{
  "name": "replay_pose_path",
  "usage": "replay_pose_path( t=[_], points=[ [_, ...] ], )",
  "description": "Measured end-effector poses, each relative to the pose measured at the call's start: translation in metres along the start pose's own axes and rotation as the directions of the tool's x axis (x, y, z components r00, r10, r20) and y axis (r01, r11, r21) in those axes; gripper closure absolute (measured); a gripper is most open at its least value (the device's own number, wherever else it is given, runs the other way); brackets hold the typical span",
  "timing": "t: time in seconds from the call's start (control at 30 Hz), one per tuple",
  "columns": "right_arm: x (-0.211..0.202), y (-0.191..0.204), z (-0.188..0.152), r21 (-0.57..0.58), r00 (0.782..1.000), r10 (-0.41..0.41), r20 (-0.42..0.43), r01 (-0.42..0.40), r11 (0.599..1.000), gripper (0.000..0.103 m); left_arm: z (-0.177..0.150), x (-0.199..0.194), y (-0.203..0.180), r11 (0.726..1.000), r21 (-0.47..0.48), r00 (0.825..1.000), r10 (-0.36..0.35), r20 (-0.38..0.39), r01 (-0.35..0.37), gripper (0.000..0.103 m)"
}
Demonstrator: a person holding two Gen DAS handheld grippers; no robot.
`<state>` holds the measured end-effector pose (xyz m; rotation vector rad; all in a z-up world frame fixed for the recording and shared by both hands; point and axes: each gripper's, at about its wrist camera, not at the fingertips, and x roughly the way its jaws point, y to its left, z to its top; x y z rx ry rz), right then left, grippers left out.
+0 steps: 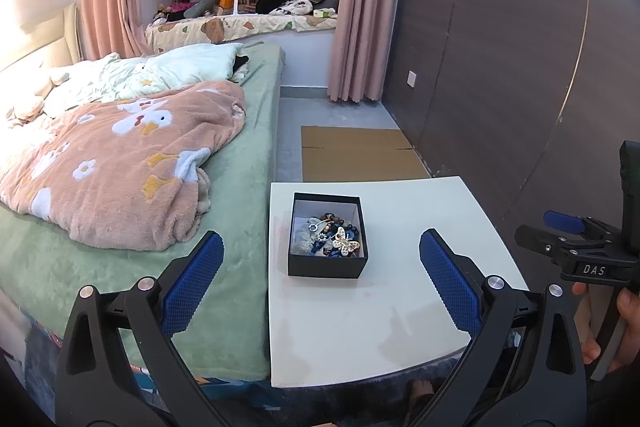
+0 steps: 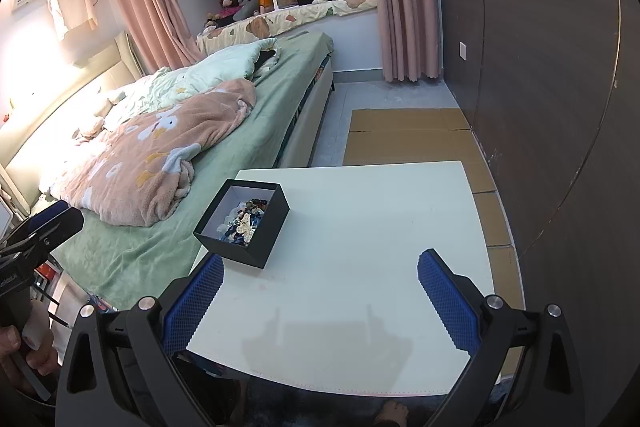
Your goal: Organize jewelry
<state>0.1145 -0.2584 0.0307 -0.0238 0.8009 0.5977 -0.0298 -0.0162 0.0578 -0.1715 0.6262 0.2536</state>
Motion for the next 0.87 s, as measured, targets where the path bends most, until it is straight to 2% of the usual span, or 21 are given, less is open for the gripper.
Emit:
replay_pose_path(
  t=[0.87],
  points=[
    [0.0090,0.0019,-0.0007,0.007,1.000,-0.019,-0.014,0.019,1.000,0.008,-0.0023,0.0018,0.0035,1.000,-0.013,1.000,0.005,0.001,-0.005,0.005]
  ],
)
